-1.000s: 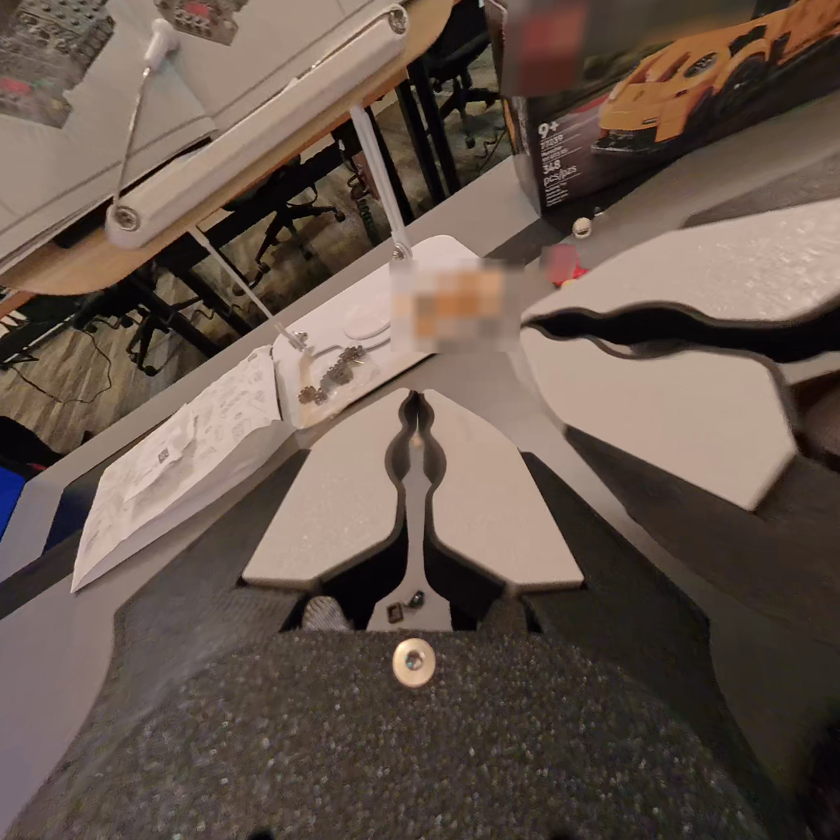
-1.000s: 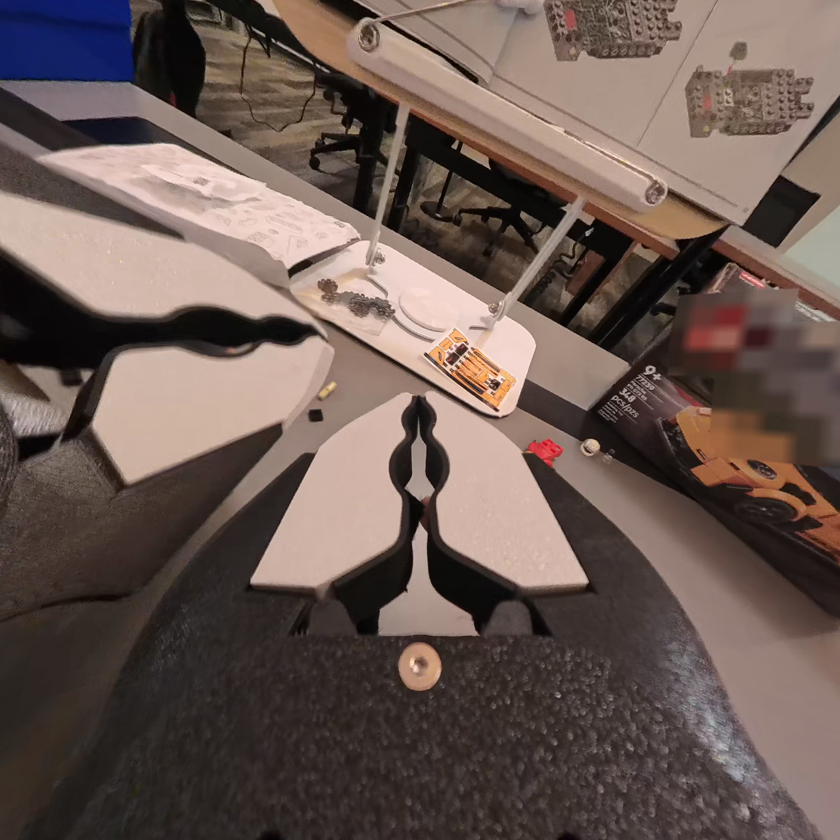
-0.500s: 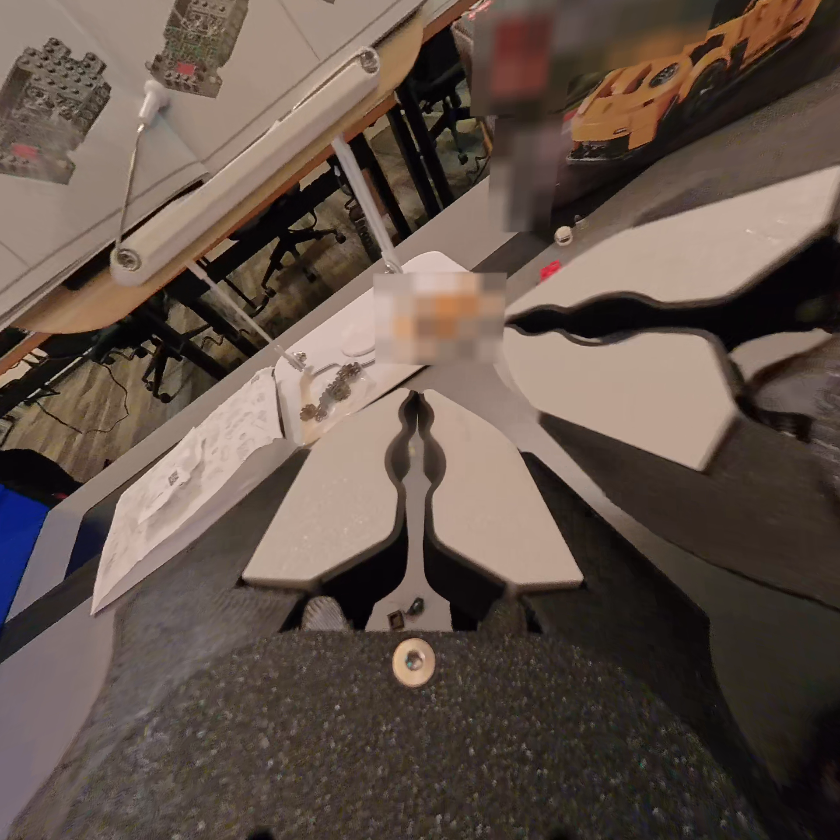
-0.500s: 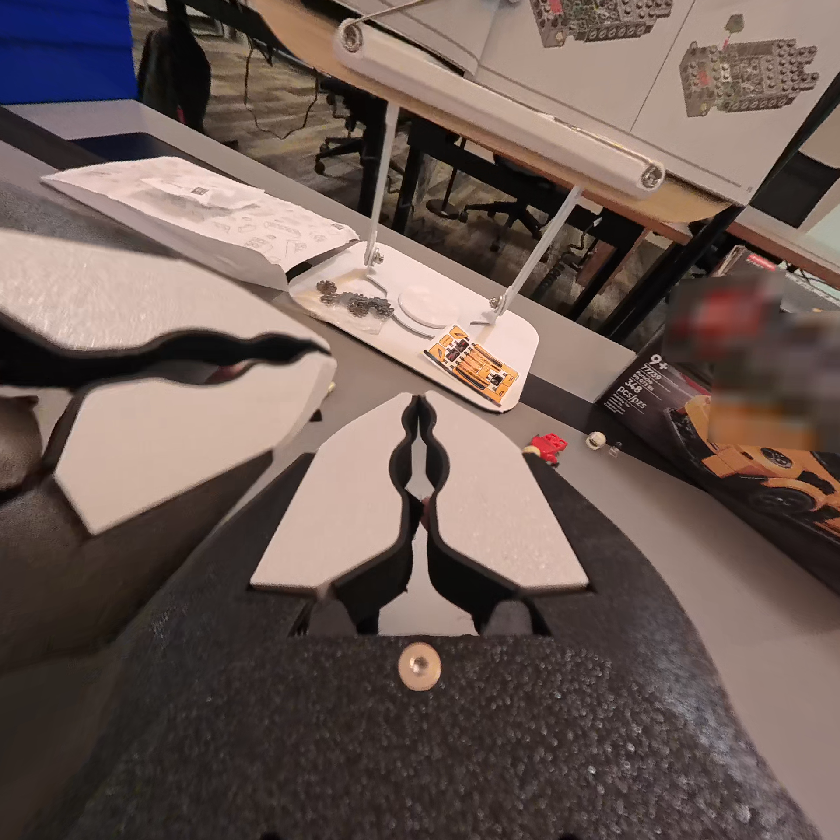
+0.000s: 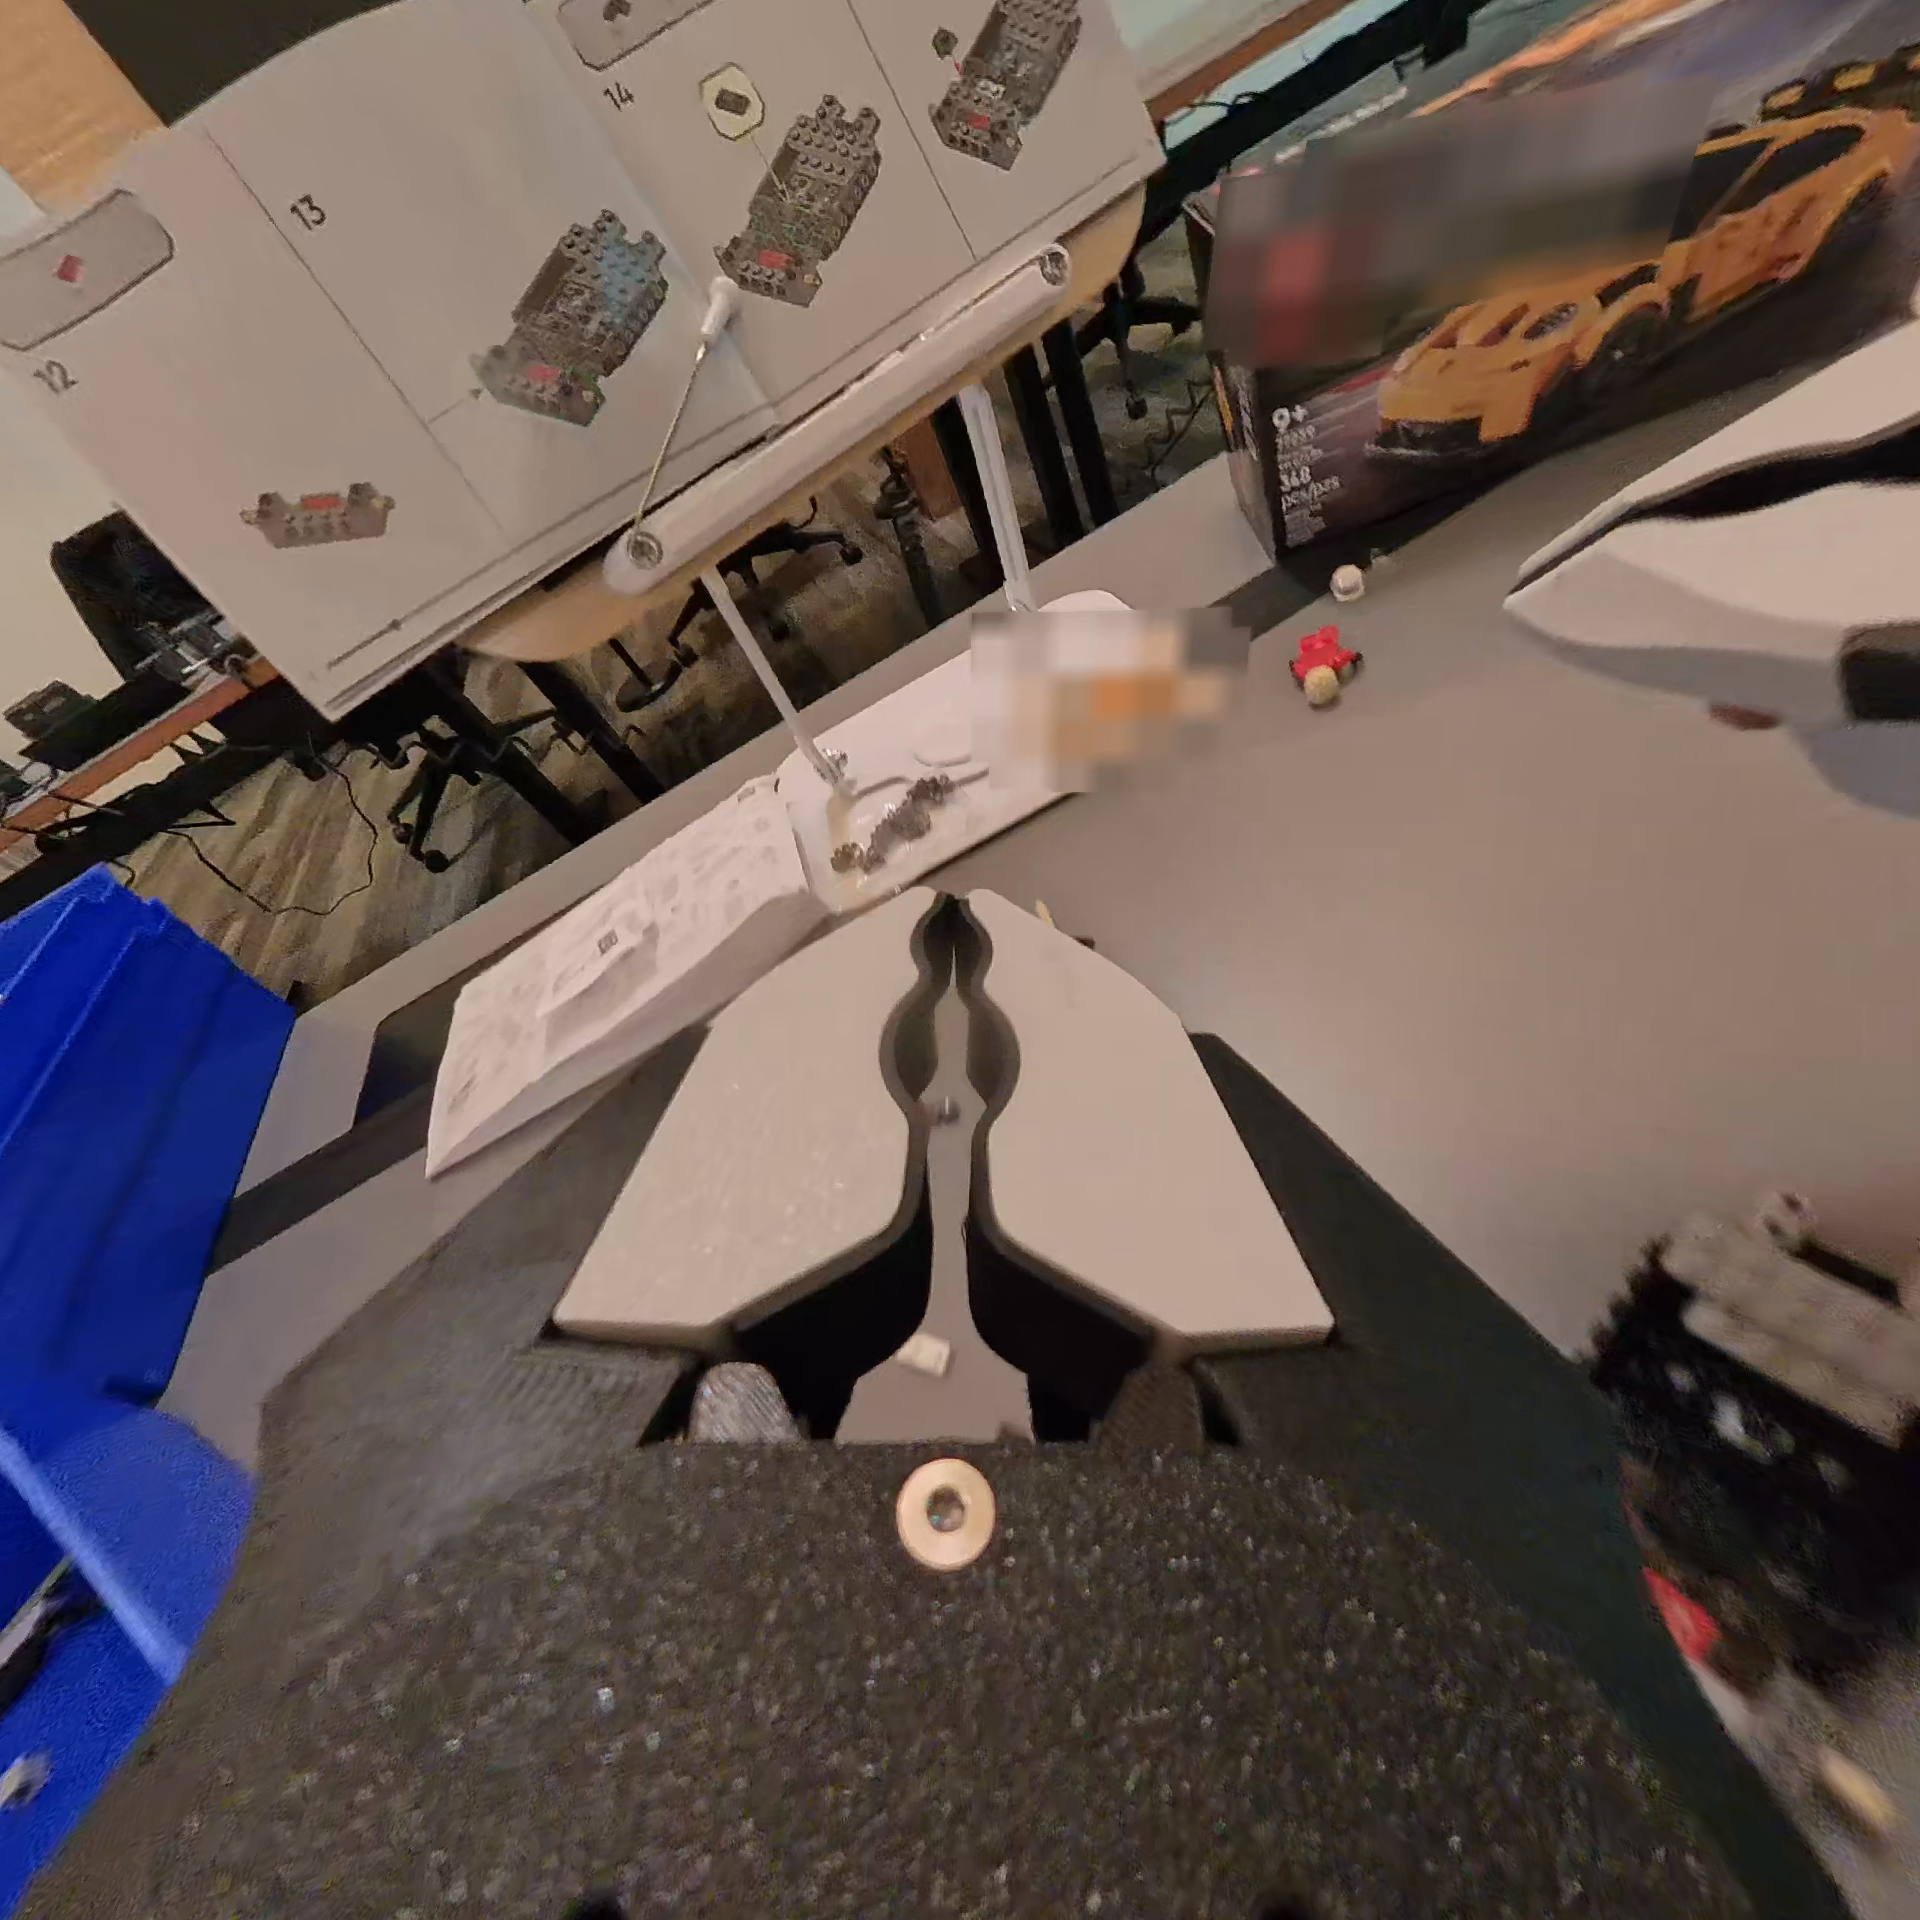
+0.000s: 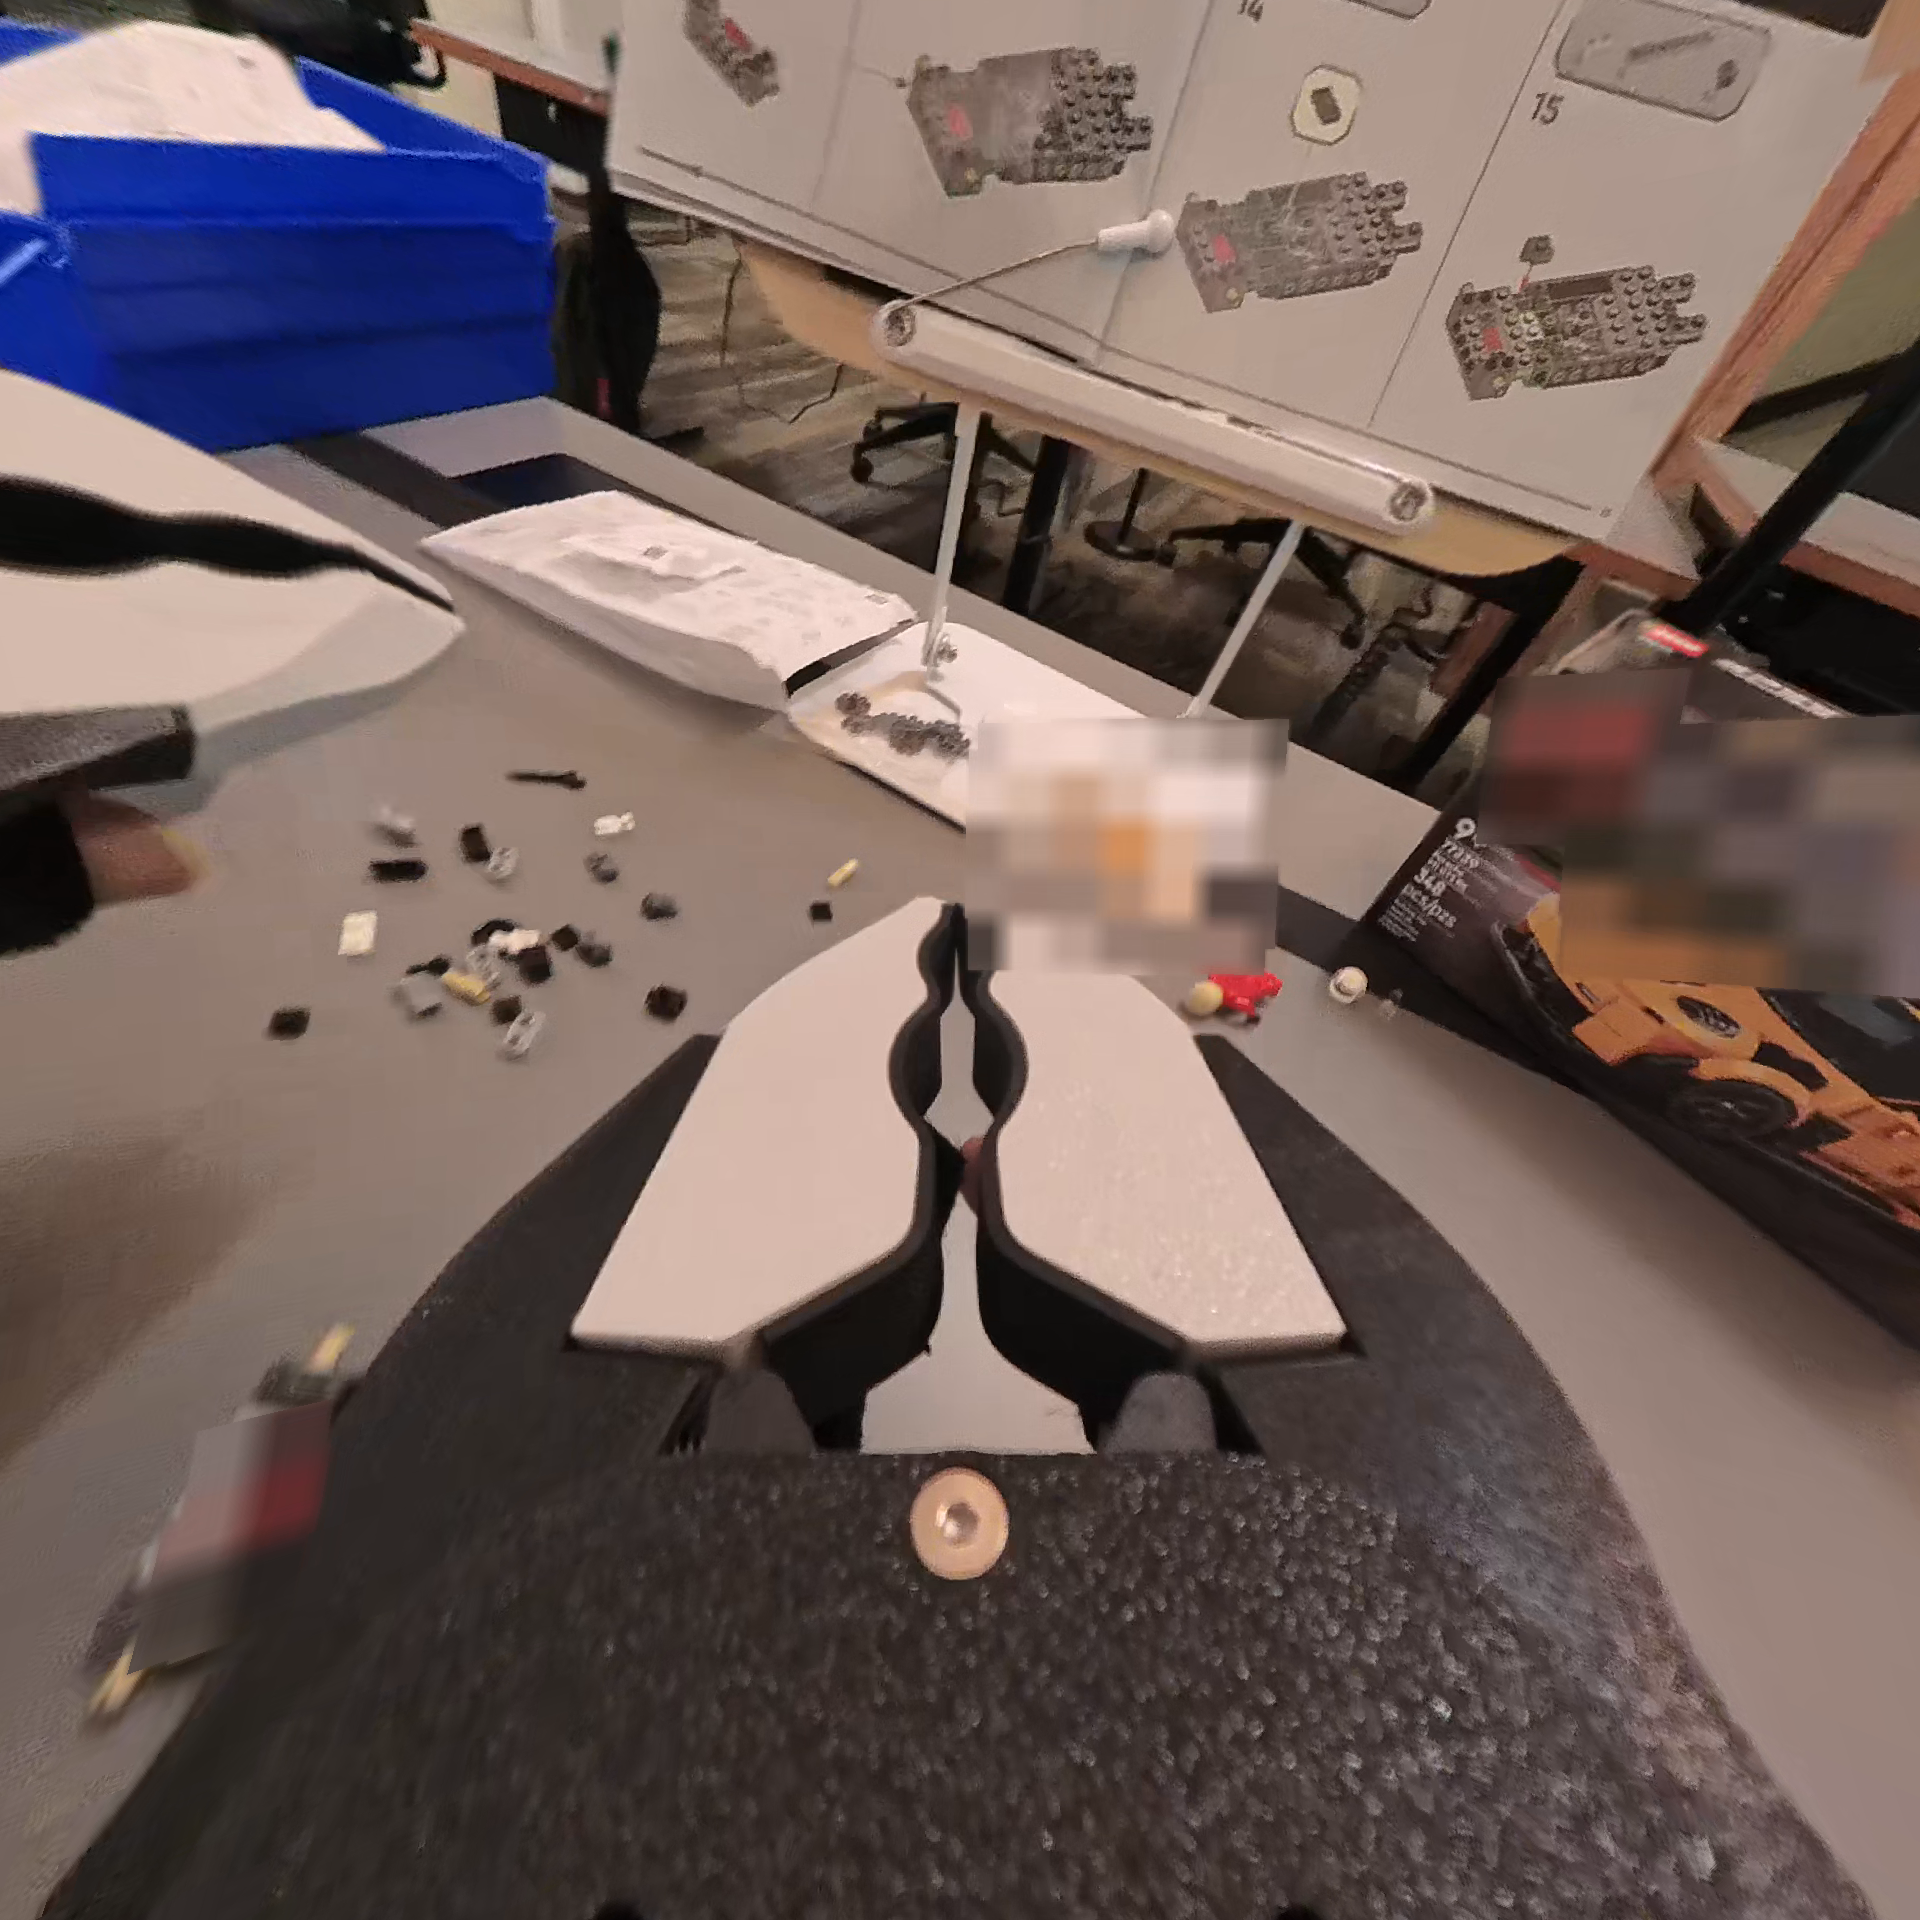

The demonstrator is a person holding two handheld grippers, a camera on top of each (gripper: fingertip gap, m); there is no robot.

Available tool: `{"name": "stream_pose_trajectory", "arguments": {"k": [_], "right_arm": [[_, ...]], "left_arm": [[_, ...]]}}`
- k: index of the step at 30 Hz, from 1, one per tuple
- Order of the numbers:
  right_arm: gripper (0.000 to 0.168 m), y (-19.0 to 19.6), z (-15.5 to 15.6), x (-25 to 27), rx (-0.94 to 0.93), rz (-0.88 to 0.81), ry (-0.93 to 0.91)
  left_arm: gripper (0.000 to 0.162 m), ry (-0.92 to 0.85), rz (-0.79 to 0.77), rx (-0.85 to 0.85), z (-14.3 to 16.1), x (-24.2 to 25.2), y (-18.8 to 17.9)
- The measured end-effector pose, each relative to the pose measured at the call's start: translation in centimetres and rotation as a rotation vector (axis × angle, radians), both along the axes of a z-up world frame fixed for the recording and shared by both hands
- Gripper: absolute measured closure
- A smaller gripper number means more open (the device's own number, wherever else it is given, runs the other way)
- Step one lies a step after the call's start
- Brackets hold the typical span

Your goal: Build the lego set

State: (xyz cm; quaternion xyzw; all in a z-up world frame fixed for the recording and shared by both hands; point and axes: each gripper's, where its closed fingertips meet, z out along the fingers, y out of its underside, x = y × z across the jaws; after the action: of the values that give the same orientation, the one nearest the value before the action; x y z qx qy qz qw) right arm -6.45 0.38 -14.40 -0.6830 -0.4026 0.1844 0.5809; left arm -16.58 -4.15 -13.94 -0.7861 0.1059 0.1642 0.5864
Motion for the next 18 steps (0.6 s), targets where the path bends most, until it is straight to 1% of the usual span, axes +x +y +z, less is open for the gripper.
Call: {"name": "stream_pose_trajectory", "arguments": {"k": [4, 9, 14, 18], "right_arm": [[0.168, -3.7, -1.0, 2.5, -0.022, 0.035, -0.04], [0.168, -8.2, -3.0, 4.9, -0.087, 0.047, -0.062], [0.168, -11.9, -5.0, 6.6, -0.182, 0.051, -0.04], [0.168, -15.1, -6.7, 7.1, -0.268, 0.066, -0.016]], "left_arm": [[0.162, -0.007, -0.02, -0.04, -1.2, 1.1, -4.1], [0.162, -0.104, -0.052, -0.073, -3.0, 4.1, -8.7], [0.162, -0.187, -0.061, -0.114, -5.6, 5.5, -11.9], [0.162, -0.194, -0.102, -0.167, -7.3, 7.0, -14.0]]}}
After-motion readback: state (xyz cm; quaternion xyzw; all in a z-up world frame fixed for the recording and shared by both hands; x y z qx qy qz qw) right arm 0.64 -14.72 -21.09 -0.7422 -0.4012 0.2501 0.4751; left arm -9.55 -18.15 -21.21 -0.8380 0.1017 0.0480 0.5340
